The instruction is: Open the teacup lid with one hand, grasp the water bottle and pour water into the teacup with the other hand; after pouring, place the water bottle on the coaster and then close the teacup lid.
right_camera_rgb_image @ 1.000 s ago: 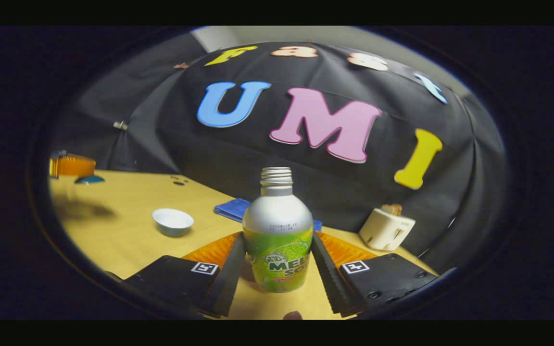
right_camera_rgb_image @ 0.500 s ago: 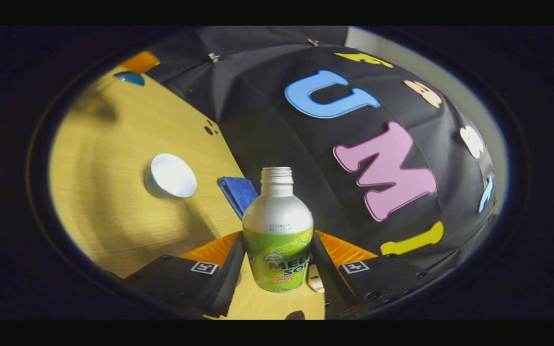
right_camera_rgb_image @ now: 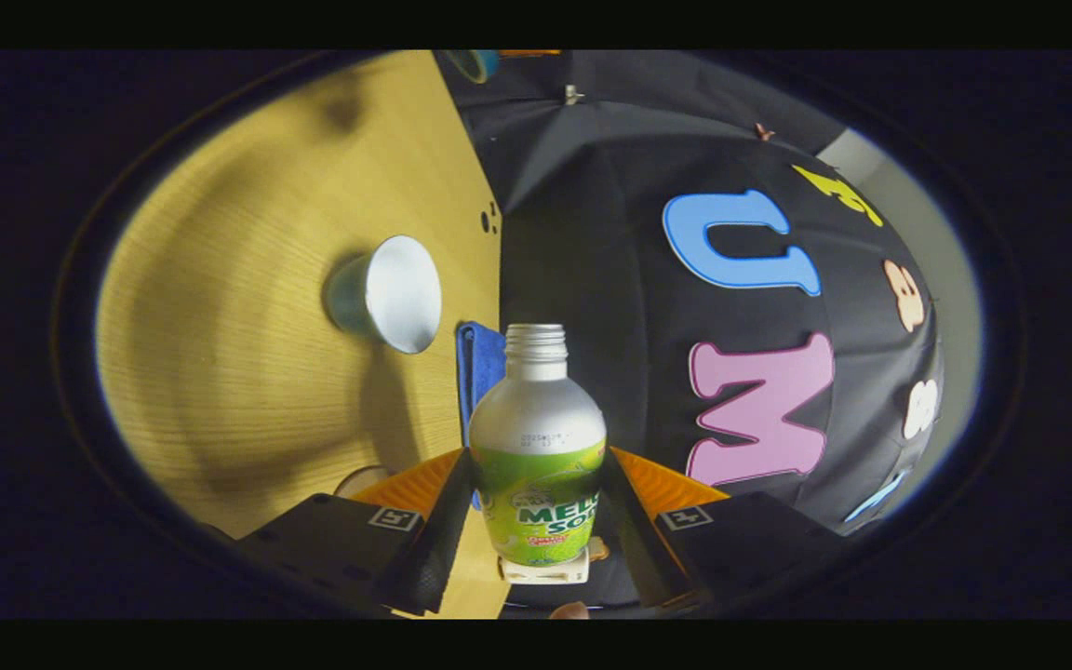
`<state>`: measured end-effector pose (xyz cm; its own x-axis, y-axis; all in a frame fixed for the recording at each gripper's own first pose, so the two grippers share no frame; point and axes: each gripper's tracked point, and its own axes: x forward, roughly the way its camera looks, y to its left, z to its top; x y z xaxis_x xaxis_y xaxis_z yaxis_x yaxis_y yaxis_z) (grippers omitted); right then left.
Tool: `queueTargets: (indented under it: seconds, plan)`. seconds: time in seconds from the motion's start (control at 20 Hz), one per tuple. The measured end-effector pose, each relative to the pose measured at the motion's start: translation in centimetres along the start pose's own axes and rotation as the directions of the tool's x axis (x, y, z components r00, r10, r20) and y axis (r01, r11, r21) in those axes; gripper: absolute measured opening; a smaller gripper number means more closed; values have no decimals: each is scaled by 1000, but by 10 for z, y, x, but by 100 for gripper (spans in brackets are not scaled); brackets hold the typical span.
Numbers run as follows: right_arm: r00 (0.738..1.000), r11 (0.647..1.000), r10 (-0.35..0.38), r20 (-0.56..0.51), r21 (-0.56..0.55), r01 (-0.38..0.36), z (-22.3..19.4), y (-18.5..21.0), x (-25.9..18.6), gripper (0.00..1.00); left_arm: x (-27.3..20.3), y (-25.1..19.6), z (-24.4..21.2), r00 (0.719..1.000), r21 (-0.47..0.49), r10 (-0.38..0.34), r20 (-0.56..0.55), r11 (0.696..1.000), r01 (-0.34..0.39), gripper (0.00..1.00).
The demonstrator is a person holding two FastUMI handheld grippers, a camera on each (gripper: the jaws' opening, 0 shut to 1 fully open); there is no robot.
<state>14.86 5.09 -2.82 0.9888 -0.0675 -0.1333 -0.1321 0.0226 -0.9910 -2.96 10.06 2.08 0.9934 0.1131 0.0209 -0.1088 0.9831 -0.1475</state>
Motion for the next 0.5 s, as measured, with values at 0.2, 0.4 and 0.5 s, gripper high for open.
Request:
queueTargets:
  seconds: [0.2, 0.4, 0.5]
  plan:
    - [1000, 996, 19, 7, -84, -18, 8, 9, 9, 75, 0, 1, 0, 1000, 2, 9, -3, 1000, -9, 32]
    - [1000, 985, 29, 12, -170, -26, 11, 11, 14, 74, 0, 2, -1, 1000, -2, 10, -5, 1000, -10, 32]
    - [1000, 978, 29, 10, -209, -26, 10, 12, 16, 77, 0, 3, -1, 1000, -1, 11, -7, 1000, -11, 32]
